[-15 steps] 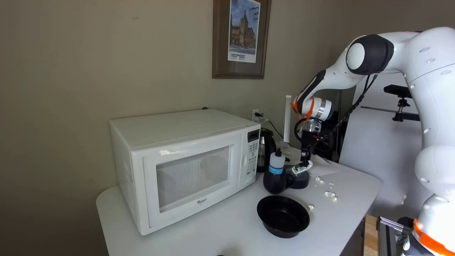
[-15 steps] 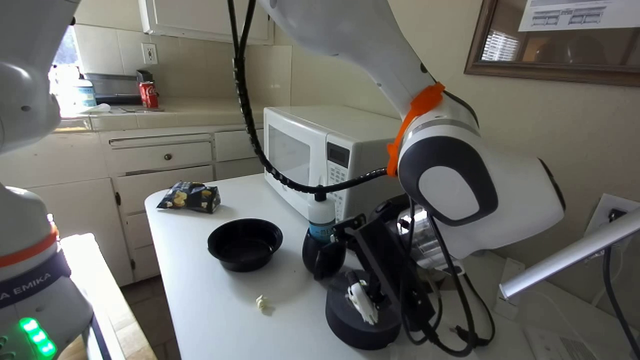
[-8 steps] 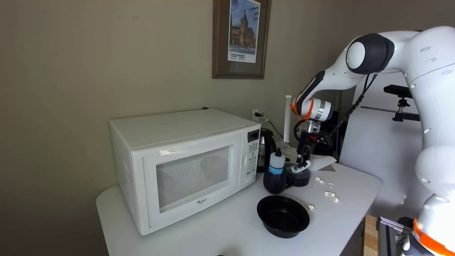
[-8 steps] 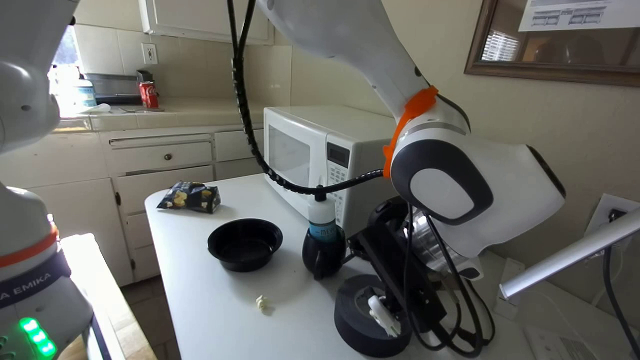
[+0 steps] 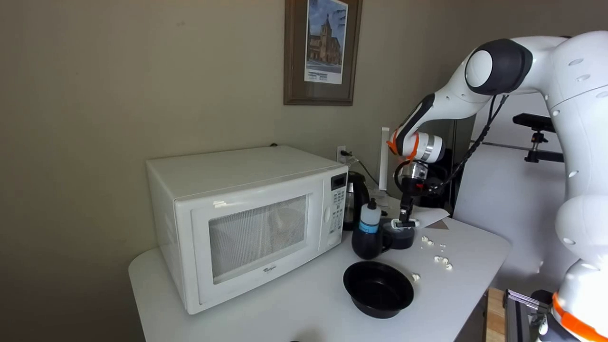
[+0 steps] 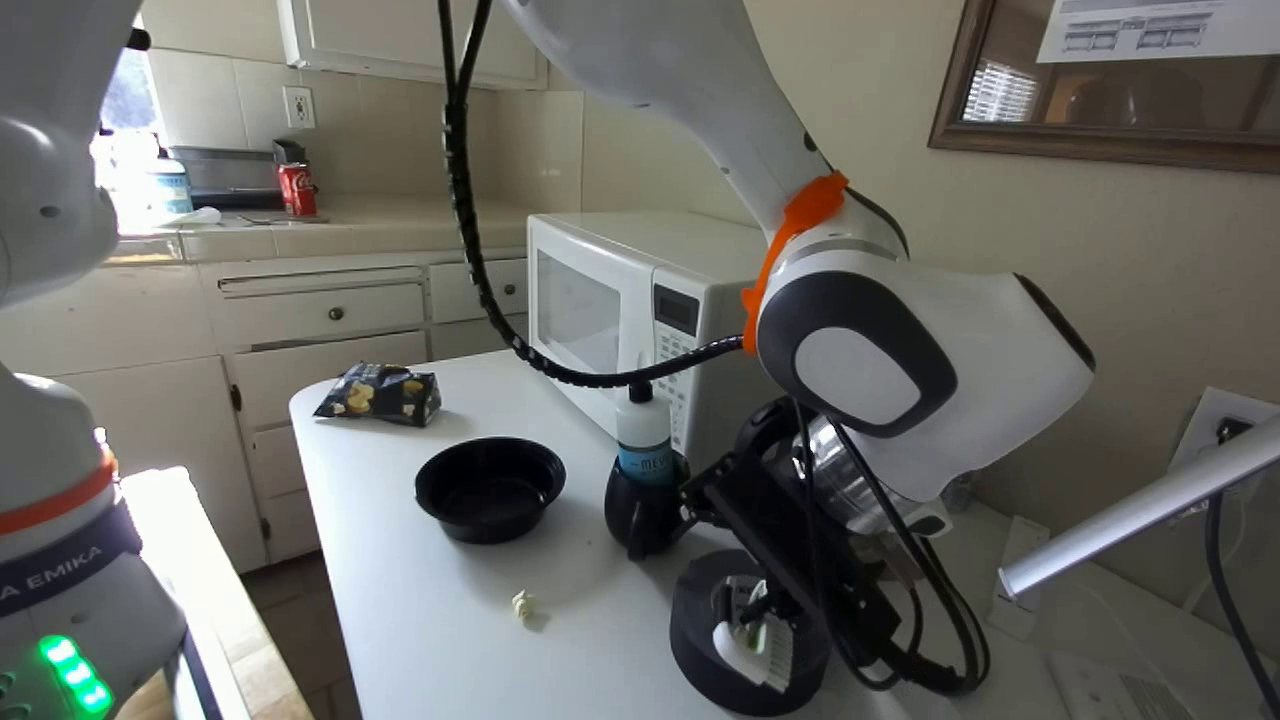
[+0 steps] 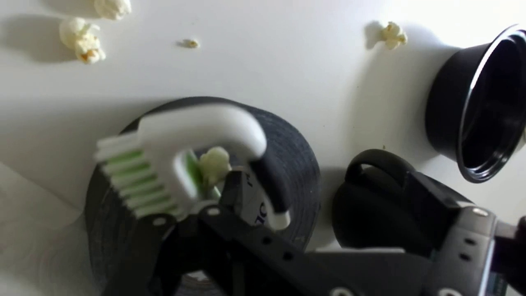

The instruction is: Pick up the brush and sweep away the items on the table

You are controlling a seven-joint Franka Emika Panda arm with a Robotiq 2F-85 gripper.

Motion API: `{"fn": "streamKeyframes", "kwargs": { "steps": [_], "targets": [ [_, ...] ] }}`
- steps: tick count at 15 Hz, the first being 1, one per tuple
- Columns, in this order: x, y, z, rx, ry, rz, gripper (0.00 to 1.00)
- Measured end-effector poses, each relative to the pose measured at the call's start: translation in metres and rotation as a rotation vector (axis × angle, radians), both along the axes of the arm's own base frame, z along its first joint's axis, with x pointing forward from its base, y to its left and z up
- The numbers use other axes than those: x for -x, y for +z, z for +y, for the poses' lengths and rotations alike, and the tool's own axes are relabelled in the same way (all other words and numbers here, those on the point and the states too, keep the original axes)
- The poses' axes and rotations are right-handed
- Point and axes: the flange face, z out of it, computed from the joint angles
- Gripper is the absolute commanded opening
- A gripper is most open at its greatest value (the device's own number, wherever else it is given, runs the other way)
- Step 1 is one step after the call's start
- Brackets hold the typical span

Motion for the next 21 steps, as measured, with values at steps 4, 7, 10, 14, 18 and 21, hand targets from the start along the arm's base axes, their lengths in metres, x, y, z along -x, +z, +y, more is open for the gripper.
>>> {"fn": "streamKeyframes", "kwargs": {
  "steps": [4, 7, 10, 14, 18, 21],
  "targets": [
    [0.004, 0.004, 0.006, 0.069, 0.082, -0.094, 1.0],
    [0.008, 0.006, 0.01, 0.119, 0.081, -0.123, 1.0],
    [0.007, 0.011, 0.01, 0.248, 0.049, -0.168, 1.0],
    [0.01, 0.012, 0.013, 0.39, -0.012, -0.201, 1.0],
    [0.014, 0.006, 0.02, 0.444, -0.049, -0.198, 1.0],
    [0.017, 0.011, 0.02, 0.485, -0.067, -0.215, 1.0]
  ]
}}
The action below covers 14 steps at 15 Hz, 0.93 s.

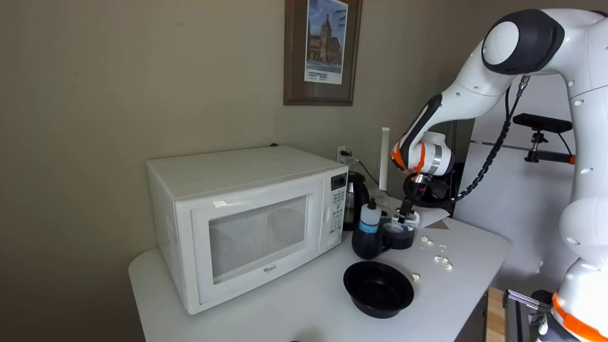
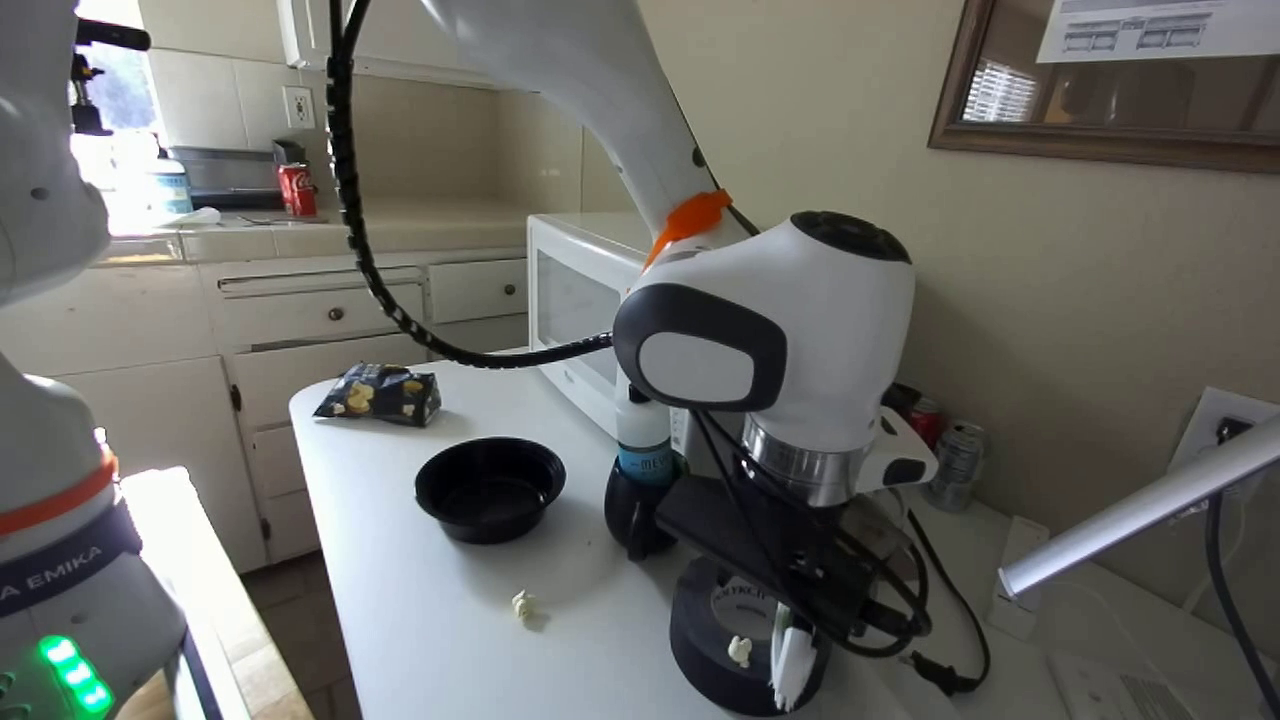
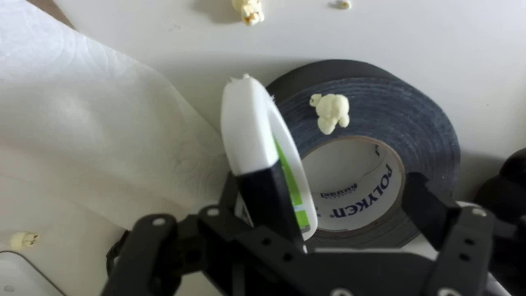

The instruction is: Pick up the brush and sweep away the items on the table

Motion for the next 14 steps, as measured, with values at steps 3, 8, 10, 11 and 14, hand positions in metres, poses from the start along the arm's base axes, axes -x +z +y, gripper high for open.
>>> {"fn": "streamKeyframes", "kwargs": {
  "steps": [3, 8, 10, 11, 14],
  "targets": [
    [0.005, 0.015, 0.0, 0.039, -0.012, -0.032, 1.0],
    [0.025, 0.046, 0.005, 0.056, -0.041, -0.077, 1.0],
    [0.04, 0.062, 0.008, 0.065, -0.046, -0.117, 1.0],
    [0.05, 0.071, 0.009, 0.075, -0.031, -0.143, 1.0],
    [0.083, 0.089, 0.022, 0.112, 0.114, -0.184, 1.0]
  ]
}}
